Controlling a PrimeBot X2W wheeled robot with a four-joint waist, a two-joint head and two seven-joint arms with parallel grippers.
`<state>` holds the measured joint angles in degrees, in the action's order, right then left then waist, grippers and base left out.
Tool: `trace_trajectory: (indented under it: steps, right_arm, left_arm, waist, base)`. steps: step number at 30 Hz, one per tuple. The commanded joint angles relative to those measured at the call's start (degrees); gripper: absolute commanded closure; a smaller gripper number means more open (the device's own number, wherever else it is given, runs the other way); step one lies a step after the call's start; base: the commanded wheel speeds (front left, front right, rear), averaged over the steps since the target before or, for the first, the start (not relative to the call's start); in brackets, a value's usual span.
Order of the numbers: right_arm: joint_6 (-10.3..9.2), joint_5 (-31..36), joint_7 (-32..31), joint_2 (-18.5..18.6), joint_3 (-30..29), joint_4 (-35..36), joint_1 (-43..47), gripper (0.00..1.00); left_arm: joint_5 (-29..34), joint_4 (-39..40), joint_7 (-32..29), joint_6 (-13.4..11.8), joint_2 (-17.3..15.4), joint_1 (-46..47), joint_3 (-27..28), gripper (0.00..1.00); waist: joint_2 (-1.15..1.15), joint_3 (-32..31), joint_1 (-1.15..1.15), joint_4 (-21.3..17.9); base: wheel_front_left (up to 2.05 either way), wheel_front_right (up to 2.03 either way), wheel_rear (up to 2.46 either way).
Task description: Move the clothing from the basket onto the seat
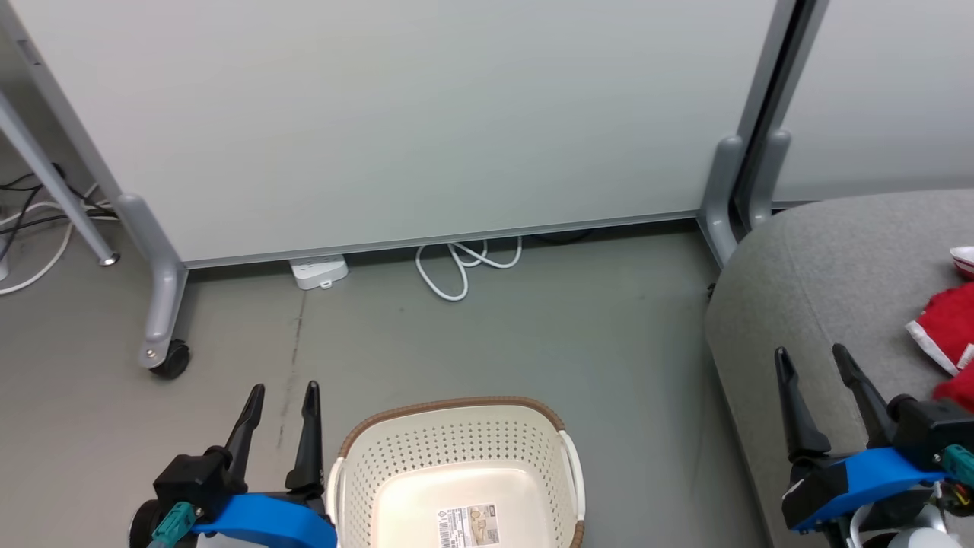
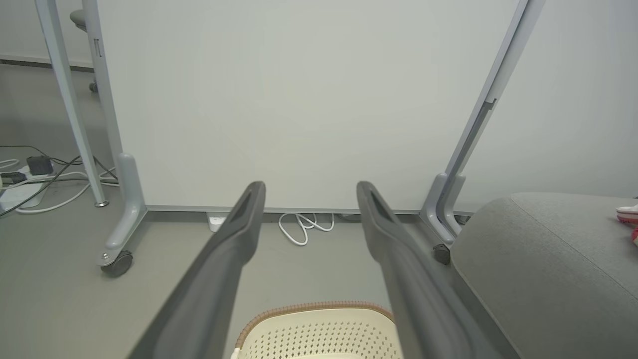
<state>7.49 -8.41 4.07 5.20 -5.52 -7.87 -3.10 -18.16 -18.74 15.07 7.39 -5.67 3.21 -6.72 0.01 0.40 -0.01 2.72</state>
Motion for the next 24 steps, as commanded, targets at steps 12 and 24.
trace_trajectory:
  steps: [12, 24]
  right_arm:
    - [0.01, -0.15, -0.04, -1.96, 0.46, 2.67, 2.61, 0.00]
    - [0.00, -0.33, 0.05, -2.12, 0.47, 1.94, 2.11, 1.00]
  left_arm:
    - [0.56, -3.05, 0.14, 0.13, 0.32, -0.53, 1.75, 0.00]
    - [0.01, -4.55, 0.00, 0.00, 0.06, -0.51, 0.74, 1.00]
  waist:
    - [-0.01, -0.32, 0.01, 1.71]
    - [-0.01, -0.69, 0.01, 1.59]
  base:
    - [0.00, 0.00, 0.00]
    - [0.00, 0.00, 0.00]
